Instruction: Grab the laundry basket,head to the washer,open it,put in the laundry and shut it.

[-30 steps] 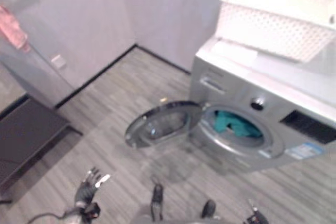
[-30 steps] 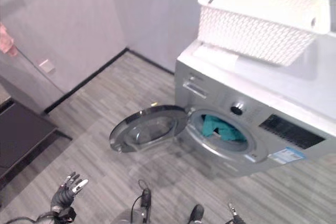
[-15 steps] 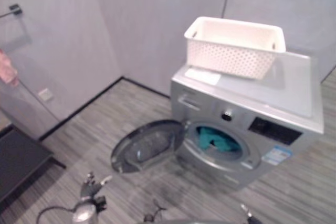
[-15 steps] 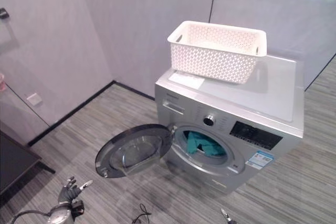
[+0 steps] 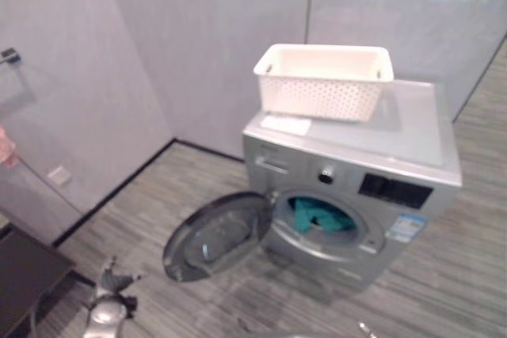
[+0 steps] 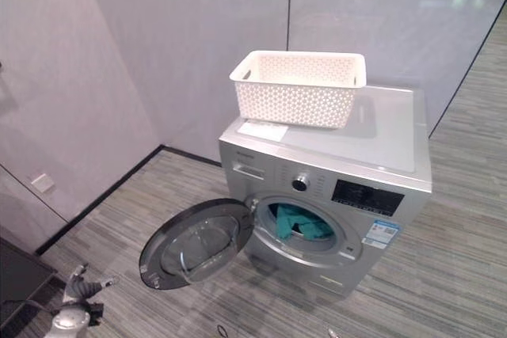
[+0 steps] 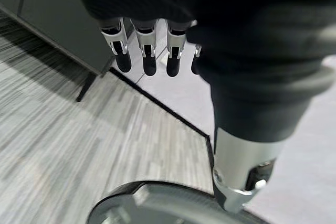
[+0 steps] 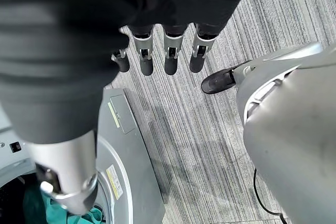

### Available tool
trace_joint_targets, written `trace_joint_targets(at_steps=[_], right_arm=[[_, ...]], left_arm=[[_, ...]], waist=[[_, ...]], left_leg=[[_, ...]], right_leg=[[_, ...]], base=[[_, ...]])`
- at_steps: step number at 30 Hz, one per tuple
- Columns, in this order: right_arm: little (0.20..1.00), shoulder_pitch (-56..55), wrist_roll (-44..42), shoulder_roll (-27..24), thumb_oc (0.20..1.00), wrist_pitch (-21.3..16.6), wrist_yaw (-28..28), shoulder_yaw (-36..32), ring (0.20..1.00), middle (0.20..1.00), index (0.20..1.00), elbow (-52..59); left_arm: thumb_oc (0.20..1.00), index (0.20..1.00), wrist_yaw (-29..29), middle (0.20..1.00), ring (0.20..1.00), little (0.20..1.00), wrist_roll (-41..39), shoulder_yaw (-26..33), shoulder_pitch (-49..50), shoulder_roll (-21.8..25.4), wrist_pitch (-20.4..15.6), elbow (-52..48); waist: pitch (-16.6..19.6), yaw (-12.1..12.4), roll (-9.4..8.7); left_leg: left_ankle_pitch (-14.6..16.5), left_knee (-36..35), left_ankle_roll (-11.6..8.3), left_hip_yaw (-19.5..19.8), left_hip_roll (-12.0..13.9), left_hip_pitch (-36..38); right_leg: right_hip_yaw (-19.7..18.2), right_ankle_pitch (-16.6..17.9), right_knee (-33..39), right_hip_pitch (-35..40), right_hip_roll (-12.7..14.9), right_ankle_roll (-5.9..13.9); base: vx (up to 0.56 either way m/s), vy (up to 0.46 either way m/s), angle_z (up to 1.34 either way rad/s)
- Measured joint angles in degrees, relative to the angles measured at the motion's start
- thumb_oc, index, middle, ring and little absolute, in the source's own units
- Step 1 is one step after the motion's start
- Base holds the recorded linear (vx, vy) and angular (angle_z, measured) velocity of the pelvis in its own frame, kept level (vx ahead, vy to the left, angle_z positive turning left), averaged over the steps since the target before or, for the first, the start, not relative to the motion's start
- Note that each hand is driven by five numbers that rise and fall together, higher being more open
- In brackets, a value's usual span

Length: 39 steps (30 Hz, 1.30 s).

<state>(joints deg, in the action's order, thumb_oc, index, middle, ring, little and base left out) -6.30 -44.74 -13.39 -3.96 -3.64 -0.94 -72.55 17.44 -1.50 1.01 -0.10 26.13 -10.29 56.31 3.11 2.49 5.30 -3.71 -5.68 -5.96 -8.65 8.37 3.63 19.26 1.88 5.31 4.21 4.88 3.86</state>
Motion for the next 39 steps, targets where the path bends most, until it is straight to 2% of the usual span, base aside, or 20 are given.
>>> trace_joint_targets(at_steps=[9, 14, 17, 18, 19, 20, 21, 22, 23, 24, 27, 29, 30, 31, 34, 35, 36, 37, 38, 39], right_arm=[[1.000, 2.9, 4.1, -0.4, 1.000, 0.0, 0.1, 1.4, 1.000, 1.000, 1.000, -0.1], [1.000, 4.0, 5.0, -3.0, 1.000, -0.1, 0.4, 1.3, 1.000, 1.000, 1.000, 0.7], [1.000, 4.2, 6.5, -4.1, 1.000, -0.2, 0.9, 1.1, 1.000, 1.000, 1.000, 1.2], [1.000, 4.4, 6.5, -3.5, 1.000, -0.2, 1.0, 1.1, 1.000, 1.000, 1.000, 1.8], [1.000, 3.9, 6.5, -2.9, 1.000, -0.3, 1.0, 0.5, 1.000, 1.000, 1.000, 2.3], [1.000, 4.0, 6.5, -3.2, 1.000, -0.2, 1.0, -0.4, 1.000, 1.000, 1.000, 2.3], [1.000, 3.4, 6.5, -3.7, 1.000, 0.0, 1.0, -0.9, 1.000, 1.000, 1.000, 2.0], [1.000, 3.0, 6.4, -3.8, 1.000, 0.0, 1.1, -1.1, 1.000, 1.000, 1.000, 1.9], [1.000, 2.3, 6.3, -4.0, 1.000, 0.3, 1.3, -2.8, 1.000, 1.000, 1.000, 2.0], [1.000, 2.2, 5.9, -3.6, 1.000, 0.3, 1.4, -3.6, 1.000, 1.000, 1.000, 2.0], [1.000, 2.8, 4.3, -1.2, 1.000, 0.5, 1.7, -5.5, 1.000, 1.000, 1.000, 2.0], [1.000, 3.4, 4.3, 0.2, 1.000, 0.5, 1.7, -5.2, 1.000, 1.000, 1.000, 2.1], [1.000, 4.7, 4.3, 0.8, 1.000, 0.5, 1.8, -4.5, 1.000, 1.000, 1.000, 2.1], [1.000, 5.4, 4.3, 1.6, 1.000, 0.6, 1.5, -4.5, 1.000, 1.000, 1.000, 2.2], [1.000, 5.4, 4.2, 2.6, 1.000, 0.6, 1.2, -3.2, 1.000, 1.000, 1.000, 2.1], [1.000, 5.3, 4.2, 2.7, 1.000, 0.6, 1.0, -3.0, 1.000, 1.000, 1.000, 2.1], [1.000, 5.2, 4.2, 2.6, 1.000, 0.6, 0.9, -3.0, 1.000, 1.000, 1.000, 2.0], [1.000, 5.0, 4.2, 2.4, 1.000, 0.6, 0.8, -2.8, 1.000, 1.000, 1.000, 1.9], [1.000, 4.8, 4.3, 2.3, 1.000, 0.6, 0.7, -2.8, 1.000, 1.000, 1.000, 2.0], [1.000, 5.0, 4.4, 1.7, 1.000, 0.4, 0.7, -2.8, 1.000, 1.000, 1.000, 2.0]], left_arm=[[1.000, 1.000, 0.6, 1.000, 1.000, 1.000, 0.2, -1.7, -4.2, 0.1, 0.7, 0.7], [1.000, 1.000, 0.8, 1.000, 1.000, 1.000, -1.0, -2.3, -5.0, -0.3, 0.7, -0.7], [1.000, 1.000, 1.0, 1.000, 1.000, 1.000, -2.7, -2.0, -4.4, -0.4, 0.5, -3.3], [1.000, 1.000, 1.1, 1.000, 1.000, 1.000, -3.3, -2.1, -4.2, -0.4, 0.4, -3.5], [1.000, 1.000, 1.2, 1.000, 1.000, 1.000, -3.4, -2.1, -4.1, -0.9, 0.4, -4.0], [1.000, 1.000, 1.2, 1.000, 1.000, 1.000, -3.4, -2.3, -3.9, -1.4, 0.4, -5.0], [1.000, 1.000, 1.1, 1.000, 1.000, 1.000, -3.3, -2.4, -3.4, -2.7, -0.2, -6.4], [1.000, 1.000, 1.1, 1.000, 1.000, 1.000, -3.2, -2.9, -3.6, -3.2, -0.3, -6.9], [1.000, 1.000, 1.1, 1.000, 1.000, 1.000, -3.2, -4.4, -4.8, -3.8, -0.4, -7.6], [1.000, 1.000, 1.1, 1.000, 1.000, 1.000, -3.1, -5.0, -5.5, -3.9, -0.5, -7.6], [1.000, 1.000, 1.2, 1.000, 1.000, 1.000, -3.1, -5.3, -6.6, -3.7, -0.5, -7.7], [1.000, 1.000, 1.2, 1.000, 1.000, 1.000, -3.2, -5.3, -6.0, -2.7, -0.4, -7.6], [1.000, 1.000, 1.2, 1.000, 1.000, 1.000, -3.1, -5.4, -6.0, -1.9, -0.3, -7.5], [1.000, 1.000, 1.2, 1.000, 1.000, 1.000, -3.1, -5.3, -6.1, -1.1, -0.3, -7.5], [1.000, 1.000, 1.1, 1.000, 1.000, 1.000, -3.2, -6.0, -7.3, -1.2, -0.5, -7.7], [1.000, 1.000, 1.1, 1.000, 1.000, 1.000, -3.2, -6.0, -7.4, -1.0, -0.5, -7.7], [1.000, 1.000, 1.1, 1.000, 1.000, 1.000, -3.2, -5.8, -7.5, -1.1, -0.5, -7.7], [1.000, 1.000, 1.1, 1.000, 1.000, 1.000, -3.2, -5.6, -7.4, -1.5, -0.5, -7.7], [1.000, 1.000, 1.1, 1.000, 1.000, 1.000, -3.1, -5.6, -7.4, -1.3, -0.5, -7.4], [1.000, 1.000, 1.0, 1.000, 1.000, 1.000, -3.0, -6.4, -7.2, -1.4, -0.4, -6.2]], waist=[[-1.0, 0.4, -1.34], [-1.7, 0.0, -1.32], [-2.9, -0.4, -3.45], [-3.6, -0.5, -4.92], [-3.3, -1.4, -5.69], [-3.2, -2.4, -5.36], [-2.7, -3.5, -3.37], [-2.6, -3.9, -2.44], [-2.2, -5.1, -0.83], [-2.3, -5.5, -1.10], [-3.5, -5.8, -4.10], [-3.2, -5.0, -5.09], [-3.7, -4.1, -5.02], [-4.3, -4.1, -4.63], [-4.8, -3.9, -4.76], [-4.8, -3.6, -4.93], [-5.0, -3.0, -4.05], [-4.7, -2.6, -3.64], [-4.0, -2.3, -4.47], [-3.1, -1.8, -3.79]], left_leg=[[0.0, 1.0, -0.80, 0.1, 1.3, -1.0], [-0.4, 0.9, -1.29, 0.8, 1.6, -1.0], [-1.3, 3.6, -2.67, 2.7, -0.3, -0.8], [0.8, 7.4, -3.05, 3.9, -1.0, -1.9], [2.7, 12.5, -3.42, 4.3, 0.0, -2.6], [2.9, 12.9, -3.53, 4.3, 0.8, -2.0], [2.8, 10.3, -3.76, 4.6, 2.4, 0.0], [4.0, 7.6, -4.00, 4.1, 2.6, 1.9], [5.0, 3.5, -3.48, 3.0, 1.7, 3.0], [5.1, 2.1, -3.47, 3.1, 0.7, 3.6], [4.4, 0.0, -0.59, 1.4, -4.6, 4.6], [4.5, 0.1, -0.03, -0.9, -6.2, 4.6], [4.7, 0.4, 0.24, -2.9, -5.8, 4.4], [4.8, 0.0, 0.40, -3.6, -6.0, 4.6], [5.0, 0.0, 1.62, -3.5, -6.2, 4.8], [5.3, -0.1, 1.92, -3.6, -6.4, 5.0], [5.3, -0.3, 2.05, -4.0, -5.3, 4.9], [5.3, -0.2, 1.94, -3.6, -4.5, 4.9], [5.1, 0.0, 1.51, -3.2, -4.3, 4.8], [5.1, 0.0, 1.42, -3.1, -3.5, 4.5]], right_leg=[[0.0, -0.1, 0.0, -0.6, -1.2, -0.66], [0.2, 0.0, 0.0, -0.6, -1.5, -1.28], [-1.0, 0.0, 0.0, 0.0, 1.2, -1.98], [-1.0, 0.9, 0.0, -0.1, 3.1, -2.89], [-1.0, 1.2, 0.0, 0.0, 4.3, -2.35], [-1.0, 0.8, 0.0, 0.5, 4.5, -1.33], [-1.0, 0.8, -0.1, 0.8, 4.0, 0.23], [-1.4, 1.6, -0.1, 0.6, 4.3, 0.54], [-0.7, 2.4, -0.5, 0.8, 4.5, 2.36], [-0.9, 2.9, -0.6, 0.0, 5.5, 2.98], [-2.0, 5.0, -0.5, -1.2, 10.8, 5.66], [-2.8, 7.0, -0.9, -3.1, 11.9, 5.83], [-2.7, 8.1, -1.5, -4.5, 12.1, 5.46], [-1.5, 8.4, -1.7, -5.2, 12.1, 5.06], [-1.8, 8.8, -3.3, -5.2, 12.3, 5.22], [-2.2, 8.1, -3.1, -5.1, 12.3, 5.14], [-1.9, 6.7, -3.1, -4.6, 12.5, 5.22], [-1.3, 6.1, -4.6, -4.7, 11.8, 5.10], [-1.6, 4.1, -4.8, -4.8, 11.1, 5.50], [-1.7, 4.0, -3.3, -4.6, 9.8, 5.32]], base=[[-0.15, -0.056, -0.02], [-0.10, 0.086, 0.02], [-0.06, 0.238, -0.18], [-0.02, 0.269, -0.44], [-0.01, 0.183, -0.25], [-0.04, 0.199, -0.01], [-0.07, 0.319, 0.02], [-0.12, 0.456, 0.14], [-0.13, 0.391, 0.19], [-0.15, 0.315, 0.12], [-0.15, 0.171, -0.18], [-0.17, 0.041, -0.63], [-0.27, 0.046, -0.78], [-0.17, 0.023, -0.52], [-0.09, -0.048, -0.06], [0.02, -0.121, -0.03], [0.02, -0.121, 0.02], [0.02, -0.087, 0.14], [0.06, -0.120, 0.11], [0.10, -0.158, 0.04]])
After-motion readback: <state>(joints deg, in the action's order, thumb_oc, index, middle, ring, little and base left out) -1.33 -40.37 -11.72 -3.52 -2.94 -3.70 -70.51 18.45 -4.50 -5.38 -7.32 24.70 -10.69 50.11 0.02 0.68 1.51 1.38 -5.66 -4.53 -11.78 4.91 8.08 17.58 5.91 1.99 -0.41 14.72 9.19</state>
